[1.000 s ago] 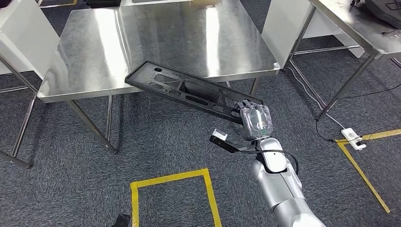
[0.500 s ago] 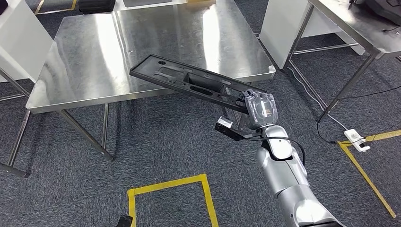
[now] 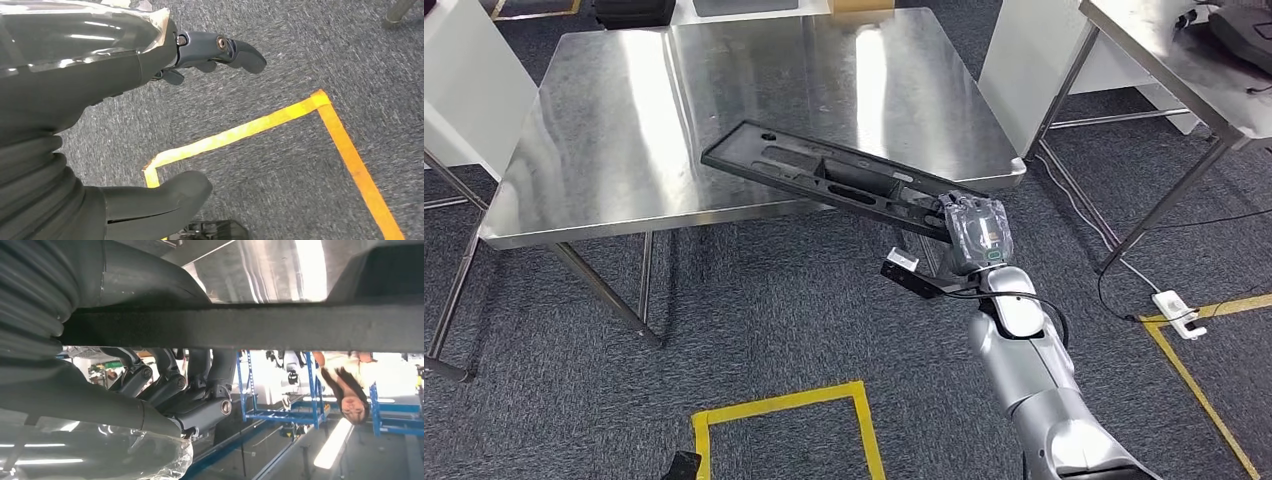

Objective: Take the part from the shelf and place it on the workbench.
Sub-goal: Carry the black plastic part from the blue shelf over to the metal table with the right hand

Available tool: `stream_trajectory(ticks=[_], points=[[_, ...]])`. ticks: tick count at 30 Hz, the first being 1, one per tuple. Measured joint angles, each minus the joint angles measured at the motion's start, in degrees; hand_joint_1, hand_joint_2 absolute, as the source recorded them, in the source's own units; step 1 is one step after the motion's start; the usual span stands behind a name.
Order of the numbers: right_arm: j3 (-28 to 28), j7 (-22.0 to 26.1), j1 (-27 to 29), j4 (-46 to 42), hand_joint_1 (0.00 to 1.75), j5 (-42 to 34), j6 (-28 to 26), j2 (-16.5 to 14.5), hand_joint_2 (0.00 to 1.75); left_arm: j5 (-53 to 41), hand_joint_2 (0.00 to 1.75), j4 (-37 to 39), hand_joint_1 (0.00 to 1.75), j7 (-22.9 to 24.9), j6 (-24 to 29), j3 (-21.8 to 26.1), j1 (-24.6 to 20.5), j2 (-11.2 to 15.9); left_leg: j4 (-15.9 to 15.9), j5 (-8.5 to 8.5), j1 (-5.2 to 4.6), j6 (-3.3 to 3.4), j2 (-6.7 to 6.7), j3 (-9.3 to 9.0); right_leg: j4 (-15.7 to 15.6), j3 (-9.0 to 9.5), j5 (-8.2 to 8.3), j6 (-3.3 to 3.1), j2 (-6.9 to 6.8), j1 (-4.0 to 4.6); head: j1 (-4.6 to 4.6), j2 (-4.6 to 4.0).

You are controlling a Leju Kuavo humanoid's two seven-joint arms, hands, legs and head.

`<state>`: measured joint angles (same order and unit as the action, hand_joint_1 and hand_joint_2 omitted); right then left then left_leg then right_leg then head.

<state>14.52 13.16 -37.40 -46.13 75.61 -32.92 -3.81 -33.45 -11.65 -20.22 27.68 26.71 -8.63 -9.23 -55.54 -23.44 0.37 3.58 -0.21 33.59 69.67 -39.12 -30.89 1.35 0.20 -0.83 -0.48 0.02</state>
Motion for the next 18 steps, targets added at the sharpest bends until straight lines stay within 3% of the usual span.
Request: stream_trajectory(ticks=[1,2,3,5,7,11,13,16,17,18], points=[[-0.1,-0.1,0.0,0.2,1.75,0.0,0.0,0.1,1.75,0.0,1.75,0.0,0.0,0.0,0.0,0.0,0.0,0.0,0.0,-0.31,-0.07,0.1,-0.09,-0.27,3.0,-2.29,-0.43,0.13,0.0,0.01,0.07,0.0],[-0.1,-0.1,0.1,0.4,1.75,-0.1,-0.1,0.2,1.75,0.0,1.75,0.0,0.0,0.0,0.0,0.0,0.0,0.0,0.0,-0.65,-0.14,0.13,-0.22,-0.61,4.0,-3.58,0.05,0.46,0.0,0.02,0.11,0.0],[-0.2,-0.2,0.2,0.6,1.75,0.0,-0.1,0.3,1.75,0.0,1.75,0.0,0.0,0.0,-0.1,0.0,0.1,0.0,-0.1,-1.02,-0.19,0.07,-0.39,-1.02,2.5,-3.58,1.52,0.93,-0.01,0.03,0.17,0.0],[-0.2,-0.5,0.2,0.9,1.75,0.1,-0.1,0.5,1.75,0.0,1.75,0.0,0.0,0.0,-0.1,0.0,0.1,-0.1,-0.4,-1.95,-0.25,-0.24,-0.61,-1.89,-5.8,-0.59,5.96,1.72,-0.11,0.03,0.29,0.0],[-0.2,-0.7,0.2,1.2,1.75,0.3,-0.3,0.4,1.75,-0.1,1.75,0.0,0.0,0.0,-0.1,0.0,0.1,-0.1,-0.9,-3.17,-0.54,-0.81,-0.68,-2.38,-12.1,2.34,8.7,1.23,-0.22,0.09,0.36,0.0],[-0.2,-1.0,0.2,1.6,1.75,0.9,-0.5,0.3,1.75,-0.1,1.75,0.0,0.0,-0.1,-0.1,0.0,0.1,0.1,-1.5,-4.74,-0.32,-2.05,-0.49,-2.65,-13.3,3.52,8.57,-0.98,-0.13,0.09,0.23,0.0],[-0.2,-1.2,0.1,1.7,1.75,1.1,-0.6,0.1,1.75,0.0,1.75,0.0,0.0,-0.1,-0.1,0.0,0.0,0.2,-4.8,-6.55,-0.04,-2.75,-0.28,-1.04,-13.5,4.13,8.26,-1.83,-0.05,-0.31,-0.09,0.0],[-0.1,-2.1,0.1,2.2,1.75,2.0,-0.6,-0.5,1.75,0.3,1.75,0.0,0.0,-0.1,-0.1,0.1,0.3,0.3,-15.7,-10.21,0.34,-3.55,-0.06,5.87,-13.5,4.86,7.42,-2.48,0.02,-0.14,-0.47,0.0],[-0.1,-2.5,0.1,2.4,1.75,2.5,-0.5,-0.7,1.75,0.4,1.75,0.0,0.0,-0.1,-0.1,0.1,0.4,0.3,-17.6,-9.98,0.38,-3.65,-0.02,7.71,-13.5,5.22,7.07,-2.48,0.06,-0.08,-0.48,0.0],[-0.1,-2.9,0.1,2.8,1.75,3.0,-0.4,-0.9,1.75,0.5,1.75,0.0,0.0,-0.1,-0.1,0.2,0.6,0.3,-17.2,-8.41,0.38,-3.61,0.01,8.32,-13.5,5.69,6.72,-2.42,0.1,-0.04,-0.49,0.0]])
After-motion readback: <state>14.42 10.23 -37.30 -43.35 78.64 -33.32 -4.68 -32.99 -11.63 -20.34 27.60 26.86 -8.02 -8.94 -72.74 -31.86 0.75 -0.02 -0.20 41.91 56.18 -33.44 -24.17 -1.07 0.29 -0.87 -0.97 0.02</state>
